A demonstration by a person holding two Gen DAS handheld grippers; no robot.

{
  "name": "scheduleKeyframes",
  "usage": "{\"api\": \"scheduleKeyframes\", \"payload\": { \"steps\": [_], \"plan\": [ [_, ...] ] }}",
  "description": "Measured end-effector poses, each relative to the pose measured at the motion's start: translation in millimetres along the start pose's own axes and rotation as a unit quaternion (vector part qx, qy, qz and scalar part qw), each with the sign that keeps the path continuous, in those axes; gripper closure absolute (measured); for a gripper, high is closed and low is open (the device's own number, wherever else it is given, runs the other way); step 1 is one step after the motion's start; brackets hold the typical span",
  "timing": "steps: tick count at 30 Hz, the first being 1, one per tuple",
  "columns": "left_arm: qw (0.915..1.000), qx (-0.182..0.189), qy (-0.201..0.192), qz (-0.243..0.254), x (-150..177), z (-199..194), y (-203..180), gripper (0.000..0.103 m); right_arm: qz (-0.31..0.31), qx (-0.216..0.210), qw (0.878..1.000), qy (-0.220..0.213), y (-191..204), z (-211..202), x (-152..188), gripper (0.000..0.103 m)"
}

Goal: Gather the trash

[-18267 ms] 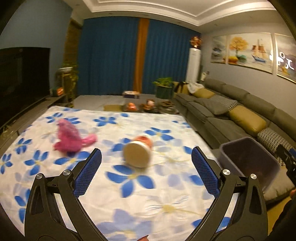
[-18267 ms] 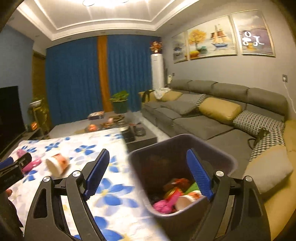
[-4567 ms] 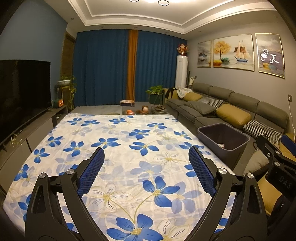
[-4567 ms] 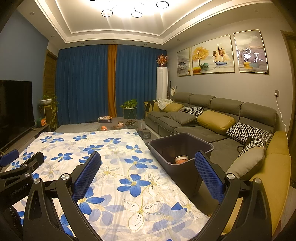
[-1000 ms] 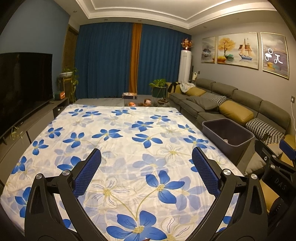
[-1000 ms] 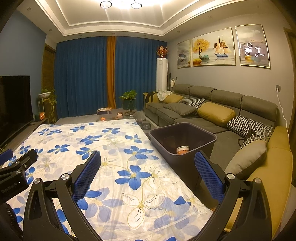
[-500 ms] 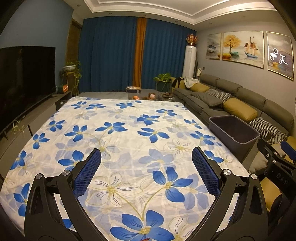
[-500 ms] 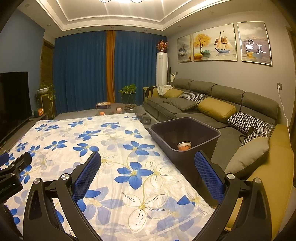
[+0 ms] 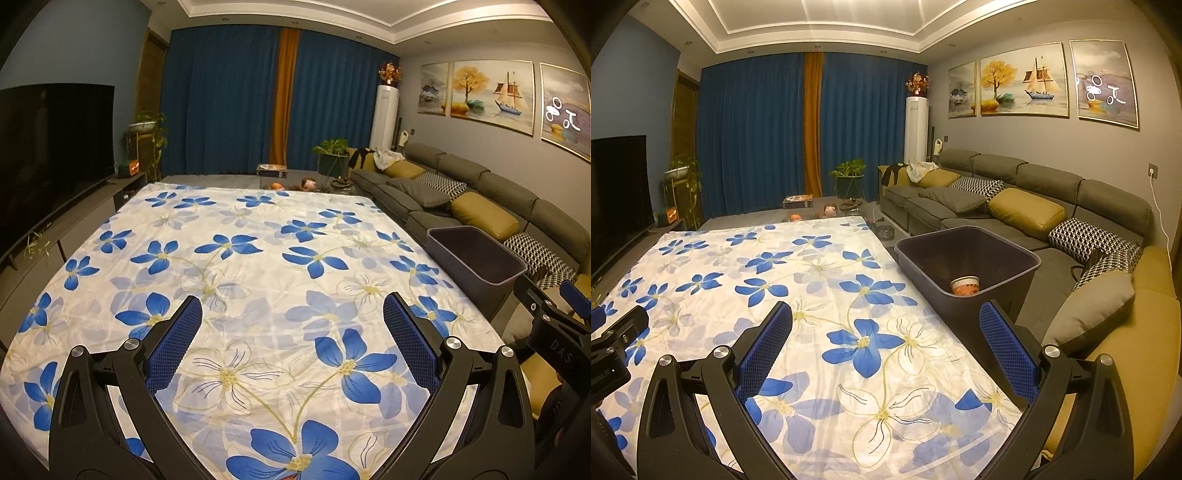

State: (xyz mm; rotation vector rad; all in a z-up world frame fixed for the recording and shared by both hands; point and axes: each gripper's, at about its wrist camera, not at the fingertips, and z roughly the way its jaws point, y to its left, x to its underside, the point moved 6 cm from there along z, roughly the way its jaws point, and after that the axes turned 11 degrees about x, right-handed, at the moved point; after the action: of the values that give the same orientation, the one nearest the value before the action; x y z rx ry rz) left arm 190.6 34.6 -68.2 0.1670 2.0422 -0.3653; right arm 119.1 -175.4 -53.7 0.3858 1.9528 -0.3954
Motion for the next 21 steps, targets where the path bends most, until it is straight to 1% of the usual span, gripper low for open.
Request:
{"api": "scheduleKeyframes", "payload": {
  "steps": [21],
  "plan": [
    [0.9999,-0.005,0.011,-0.007,4.6,9.5,7.0,0.006,-0.003,-0.003,1.0,0.014,5.3,11.8,3.9,0.005]
  ]
}}
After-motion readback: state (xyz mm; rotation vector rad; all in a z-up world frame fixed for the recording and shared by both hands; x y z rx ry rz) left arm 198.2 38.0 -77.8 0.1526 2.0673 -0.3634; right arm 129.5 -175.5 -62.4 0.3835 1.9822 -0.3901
